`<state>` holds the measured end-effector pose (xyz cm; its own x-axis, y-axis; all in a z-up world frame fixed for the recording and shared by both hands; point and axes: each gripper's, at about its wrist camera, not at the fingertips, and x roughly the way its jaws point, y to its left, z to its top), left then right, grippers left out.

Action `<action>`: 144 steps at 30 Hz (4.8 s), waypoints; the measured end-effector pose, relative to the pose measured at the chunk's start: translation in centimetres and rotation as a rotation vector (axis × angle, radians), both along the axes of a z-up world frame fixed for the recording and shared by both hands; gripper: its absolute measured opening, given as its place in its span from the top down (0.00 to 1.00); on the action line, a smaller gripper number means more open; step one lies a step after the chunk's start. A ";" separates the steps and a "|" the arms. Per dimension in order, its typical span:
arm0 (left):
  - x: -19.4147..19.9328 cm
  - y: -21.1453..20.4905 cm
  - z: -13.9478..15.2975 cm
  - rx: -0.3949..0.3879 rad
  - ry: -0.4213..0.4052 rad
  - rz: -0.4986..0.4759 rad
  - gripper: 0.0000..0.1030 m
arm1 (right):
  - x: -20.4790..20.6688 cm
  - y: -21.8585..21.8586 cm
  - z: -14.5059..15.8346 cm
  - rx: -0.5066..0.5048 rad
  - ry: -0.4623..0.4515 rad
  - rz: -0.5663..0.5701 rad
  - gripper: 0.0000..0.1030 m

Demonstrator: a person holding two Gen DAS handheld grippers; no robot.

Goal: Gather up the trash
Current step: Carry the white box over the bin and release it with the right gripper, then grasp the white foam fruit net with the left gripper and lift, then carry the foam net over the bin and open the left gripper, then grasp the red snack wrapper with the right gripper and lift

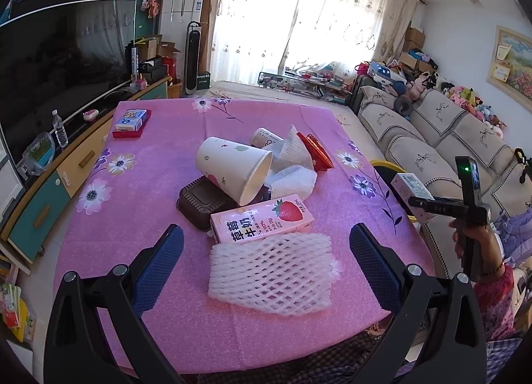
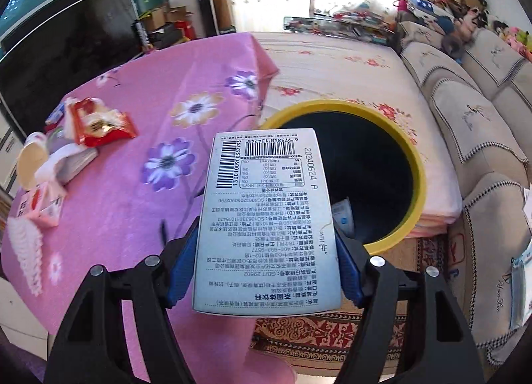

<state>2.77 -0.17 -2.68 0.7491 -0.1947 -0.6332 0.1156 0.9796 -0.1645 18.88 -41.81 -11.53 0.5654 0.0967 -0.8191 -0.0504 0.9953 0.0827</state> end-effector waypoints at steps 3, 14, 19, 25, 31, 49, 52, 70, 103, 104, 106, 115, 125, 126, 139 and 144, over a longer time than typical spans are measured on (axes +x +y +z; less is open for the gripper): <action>0.2 -0.2 -0.2 0.003 0.007 0.001 0.05 | 2.5 -2.0 -0.9 -0.021 0.027 -0.053 0.34; 1.5 -1.5 -1.6 0.019 0.048 -0.023 0.05 | 7.4 -5.5 -1.6 -0.030 0.010 -0.191 0.26; 2.0 -2.5 -2.7 0.049 0.066 -0.062 0.05 | 4.2 -3.7 -0.3 -0.033 -0.054 -0.155 0.24; 2.8 -4.0 -4.9 0.097 0.111 -0.113 0.05 | 0.3 -1.9 1.1 -0.005 -0.096 -0.108 0.21; 3.5 -3.5 -6.9 0.140 0.152 -0.067 0.05 | -1.6 -0.4 2.0 0.007 -0.117 -0.069 0.21; 6.2 0.6 -11.3 0.047 0.282 -0.061 0.30 | -1.3 1.9 2.4 0.008 -0.112 -0.012 0.20; 5.9 0.4 -11.3 0.073 0.293 -0.042 0.47 | -1.2 2.2 2.5 0.006 -0.111 -0.008 0.20; 2.0 -4.9 -1.9 0.166 0.030 -0.147 0.84 | -4.4 0.8 3.7 0.003 -0.171 -0.049 0.20; 24.9 -40.4 -4.9 0.261 -0.001 -0.484 0.79 | -11.6 -12.7 2.0 0.024 -0.180 -0.380 0.17; 25.3 -40.5 -5.3 0.262 0.004 -0.481 0.76 | -11.4 -12.7 1.7 0.027 -0.175 -0.378 0.17; 26.2 -41.0 -5.9 0.262 0.015 -0.481 0.61 | -11.3 -12.8 1.4 0.030 -0.167 -0.373 0.17; 24.7 -38.7 -4.7 0.211 0.003 -0.477 0.28 | -11.4 -12.0 1.2 0.035 -0.157 -0.364 0.17; 17.0 -29.3 -0.8 0.136 -0.050 -0.426 0.09 | -11.0 -9.2 1.6 0.038 -0.153 -0.303 0.15; 16.4 -28.2 -0.7 0.128 -0.048 -0.418 0.08 | -10.9 -8.7 1.8 0.037 -0.155 -0.291 0.15; 6.8 -6.8 0.5 0.123 -0.108 -0.068 0.05 | -7.7 1.6 4.1 0.065 -0.184 -0.034 0.15; 4.0 1.1 0.0 0.122 -0.087 0.083 0.05 | -4.3 8.3 5.1 0.093 -0.198 0.162 0.15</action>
<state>6.82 0.96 -2.70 0.8124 -0.0552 -0.5805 0.0419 0.9985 -0.0364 14.57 -33.49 -6.44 0.6851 0.2684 -0.6772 -0.2326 0.9616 0.1458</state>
